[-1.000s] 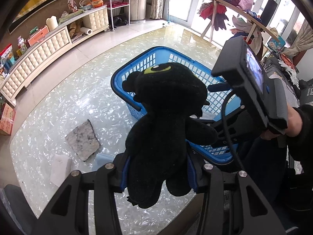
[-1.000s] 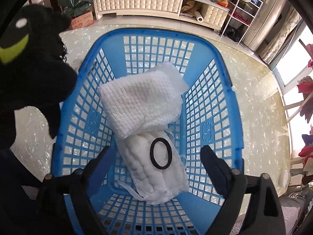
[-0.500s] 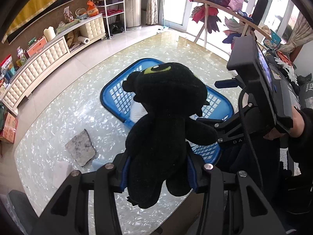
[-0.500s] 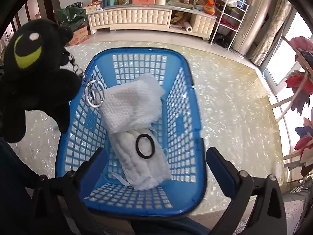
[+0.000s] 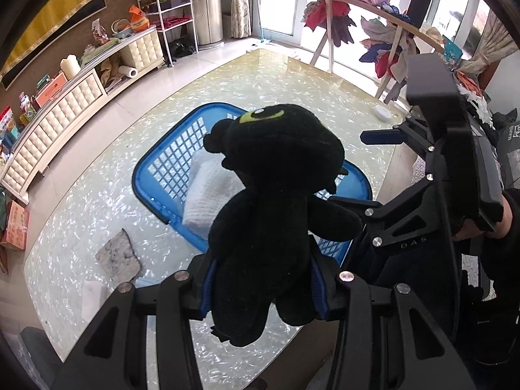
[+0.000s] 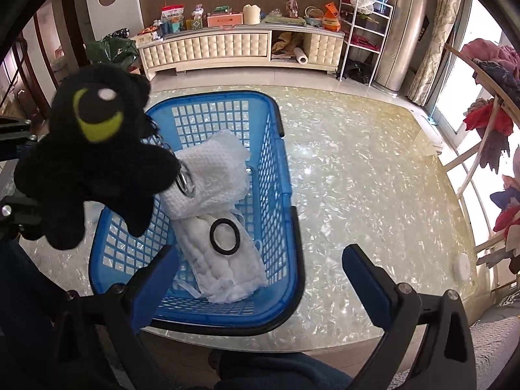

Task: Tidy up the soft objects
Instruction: 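Open the right tool to release the ring and withdraw it, then lower the plush toy into the blue basket and open the left tool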

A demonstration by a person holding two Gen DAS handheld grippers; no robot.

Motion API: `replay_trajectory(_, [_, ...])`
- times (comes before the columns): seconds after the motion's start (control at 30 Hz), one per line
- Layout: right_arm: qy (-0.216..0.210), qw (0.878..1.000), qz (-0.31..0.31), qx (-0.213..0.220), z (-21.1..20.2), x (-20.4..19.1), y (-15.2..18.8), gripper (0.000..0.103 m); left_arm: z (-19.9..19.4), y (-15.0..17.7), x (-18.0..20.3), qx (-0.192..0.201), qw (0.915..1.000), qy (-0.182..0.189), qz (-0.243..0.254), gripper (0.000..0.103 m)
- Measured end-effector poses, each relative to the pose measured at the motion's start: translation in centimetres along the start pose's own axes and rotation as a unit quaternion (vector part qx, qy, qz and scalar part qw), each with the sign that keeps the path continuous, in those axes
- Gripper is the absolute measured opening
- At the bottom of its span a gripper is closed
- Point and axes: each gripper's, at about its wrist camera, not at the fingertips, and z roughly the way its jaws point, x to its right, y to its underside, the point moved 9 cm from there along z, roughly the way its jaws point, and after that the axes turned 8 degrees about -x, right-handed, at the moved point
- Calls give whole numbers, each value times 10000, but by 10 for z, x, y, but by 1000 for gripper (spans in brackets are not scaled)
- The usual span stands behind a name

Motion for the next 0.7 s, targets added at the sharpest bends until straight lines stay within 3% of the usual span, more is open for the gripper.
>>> replay_trajectory(0.7, [-232, 9996, 178, 0, 15, 12, 3, 101, 57, -23, 11, -505, 9986, -29, 160, 45])
